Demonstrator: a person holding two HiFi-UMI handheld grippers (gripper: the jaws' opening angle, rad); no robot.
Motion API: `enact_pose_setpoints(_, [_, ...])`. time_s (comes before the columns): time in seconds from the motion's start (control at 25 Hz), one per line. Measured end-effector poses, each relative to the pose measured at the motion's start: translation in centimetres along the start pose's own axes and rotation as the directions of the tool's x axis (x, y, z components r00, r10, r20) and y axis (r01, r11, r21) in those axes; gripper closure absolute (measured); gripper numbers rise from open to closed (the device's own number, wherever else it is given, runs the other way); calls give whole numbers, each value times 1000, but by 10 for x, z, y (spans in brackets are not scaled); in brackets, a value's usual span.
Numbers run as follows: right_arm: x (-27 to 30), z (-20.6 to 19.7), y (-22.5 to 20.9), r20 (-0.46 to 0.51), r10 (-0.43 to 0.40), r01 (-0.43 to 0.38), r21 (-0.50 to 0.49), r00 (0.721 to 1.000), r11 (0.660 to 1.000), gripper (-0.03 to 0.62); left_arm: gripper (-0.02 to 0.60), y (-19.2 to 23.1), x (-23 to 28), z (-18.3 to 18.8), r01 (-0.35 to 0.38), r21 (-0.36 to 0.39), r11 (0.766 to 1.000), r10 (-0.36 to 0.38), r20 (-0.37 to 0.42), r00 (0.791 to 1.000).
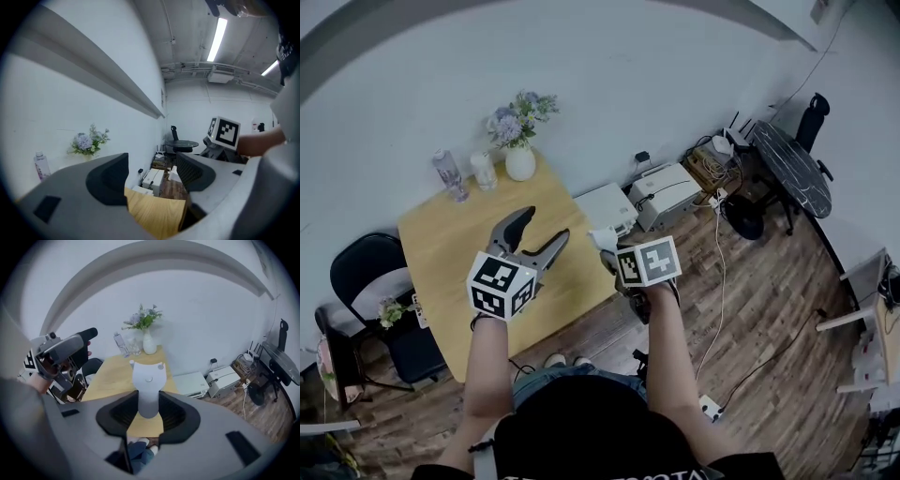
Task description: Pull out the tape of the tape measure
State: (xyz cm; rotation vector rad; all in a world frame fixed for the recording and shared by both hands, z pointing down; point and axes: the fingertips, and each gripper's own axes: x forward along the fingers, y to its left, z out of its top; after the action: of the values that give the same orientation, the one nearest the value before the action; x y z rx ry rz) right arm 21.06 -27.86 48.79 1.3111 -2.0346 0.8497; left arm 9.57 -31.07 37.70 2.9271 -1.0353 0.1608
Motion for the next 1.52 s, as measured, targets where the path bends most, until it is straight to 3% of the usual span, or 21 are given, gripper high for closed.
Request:
enact_pose_setpoints(0.16, [-21, 14, 0, 48, -29, 30, -22, 998, 999, 447, 256, -19, 13, -1, 123, 38, 992, -122, -35, 992])
enact_pose_setpoints(0.32, [-34, 18, 7, 66, 2, 0, -38, 998, 999, 447, 279, -36, 29, -10, 234, 120, 965, -221, -112, 969])
enact_pose_setpoints(0.44, [-43, 23, 11, 82, 20, -14, -68, 996, 998, 447, 298, -49, 39, -8, 315, 173, 933, -294, -140, 946])
enact_pose_setpoints(0.52, [-46, 25, 12, 84, 34, -27, -82, 996, 996, 447, 344, -57, 44, -8, 361, 214, 908, -328, -174, 928])
enact_pose_setpoints(0.6, [-50, 23, 16, 80, 63, -55, -94, 995, 994, 447, 404, -66, 46, -10, 415, 245, 876, -364, -228, 903])
enact_pose_setpoints(0.72, [-56, 23, 21, 86, 100, -90, -112, 991, 990, 447, 427, -79, 48, -10, 483, 270, 833, -412, -280, 867])
enact_pose_setpoints(0.84, [-60, 27, 22, 102, 105, -92, -118, 989, 989, 447, 494, -85, 48, -9, 515, 274, 812, -437, -299, 848])
enact_pose_setpoints(1.04, [-67, 24, 16, 95, 91, -77, -142, 991, 987, 447, 511, -90, 48, -6, 532, 258, 806, -448, -322, 834])
enact_pose_setpoints(1.12, [-68, 26, 16, 106, 80, -65, -132, 991, 989, 447, 523, -89, 50, -4, 520, 257, 815, -429, -336, 839])
enact_pose_setpoints(1.32, [-67, 34, 12, 148, 59, -53, -45, 987, 998, 448, 540, -75, 57, 2, 389, 253, 886, -319, -277, 906])
enact_pose_setpoints(1.52, [-71, 25, 12, 146, 69, -65, -30, 987, 997, 447, 540, -61, 44, 1, 318, 211, 924, -262, -252, 931])
